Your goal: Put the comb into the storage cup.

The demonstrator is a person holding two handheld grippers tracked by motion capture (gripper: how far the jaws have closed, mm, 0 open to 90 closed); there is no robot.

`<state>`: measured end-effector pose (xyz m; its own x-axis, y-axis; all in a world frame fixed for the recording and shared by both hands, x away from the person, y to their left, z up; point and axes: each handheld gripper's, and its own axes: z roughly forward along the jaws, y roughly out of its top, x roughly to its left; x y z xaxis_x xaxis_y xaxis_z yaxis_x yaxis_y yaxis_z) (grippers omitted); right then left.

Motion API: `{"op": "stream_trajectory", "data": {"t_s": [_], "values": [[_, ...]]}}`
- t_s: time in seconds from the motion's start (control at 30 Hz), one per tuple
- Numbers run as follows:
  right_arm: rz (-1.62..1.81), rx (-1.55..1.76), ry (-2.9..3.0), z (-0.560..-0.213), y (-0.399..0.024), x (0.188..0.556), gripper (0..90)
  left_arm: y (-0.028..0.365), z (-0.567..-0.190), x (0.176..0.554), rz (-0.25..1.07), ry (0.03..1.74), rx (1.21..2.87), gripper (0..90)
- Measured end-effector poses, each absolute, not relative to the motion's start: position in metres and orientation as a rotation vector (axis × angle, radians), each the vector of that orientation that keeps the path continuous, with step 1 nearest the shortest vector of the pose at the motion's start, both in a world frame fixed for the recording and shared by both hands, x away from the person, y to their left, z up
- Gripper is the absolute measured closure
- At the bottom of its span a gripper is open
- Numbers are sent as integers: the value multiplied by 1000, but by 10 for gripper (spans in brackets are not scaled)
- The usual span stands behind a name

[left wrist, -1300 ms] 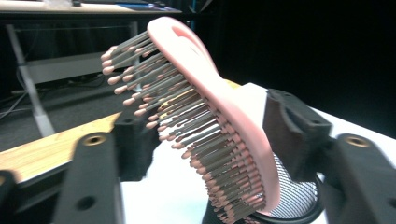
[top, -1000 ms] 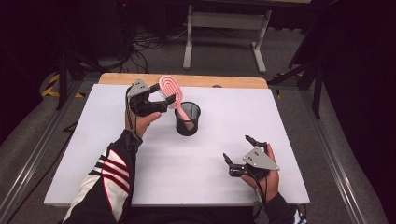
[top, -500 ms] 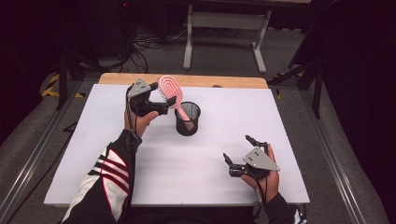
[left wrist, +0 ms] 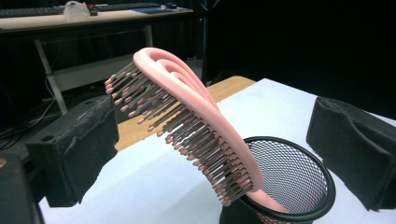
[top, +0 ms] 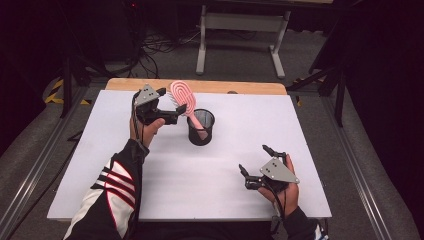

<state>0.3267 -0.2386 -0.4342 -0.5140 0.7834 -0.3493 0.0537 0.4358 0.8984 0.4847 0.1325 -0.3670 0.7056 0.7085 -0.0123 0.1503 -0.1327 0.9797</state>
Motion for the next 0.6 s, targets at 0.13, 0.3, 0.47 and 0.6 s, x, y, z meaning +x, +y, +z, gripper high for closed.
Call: {"op": "stream_trajectory", "data": {"t_s": [0.13, 0.3, 0.47, 0.6], "values": [[1138, 707, 1876, -434, -238, 326, 62, 133, -366, 483, 560, 693, 1672, 34], [1138, 708, 1874, -434, -238, 327, 62, 134, -364, 479, 580, 678, 1674, 39], [1138, 705, 1873, -434, -238, 326, 62, 135, -363, 476, 597, 666, 1677, 40], [1138, 707, 1872, -434, -239, 326, 62, 137, -362, 472, 605, 656, 1687, 41]]}}
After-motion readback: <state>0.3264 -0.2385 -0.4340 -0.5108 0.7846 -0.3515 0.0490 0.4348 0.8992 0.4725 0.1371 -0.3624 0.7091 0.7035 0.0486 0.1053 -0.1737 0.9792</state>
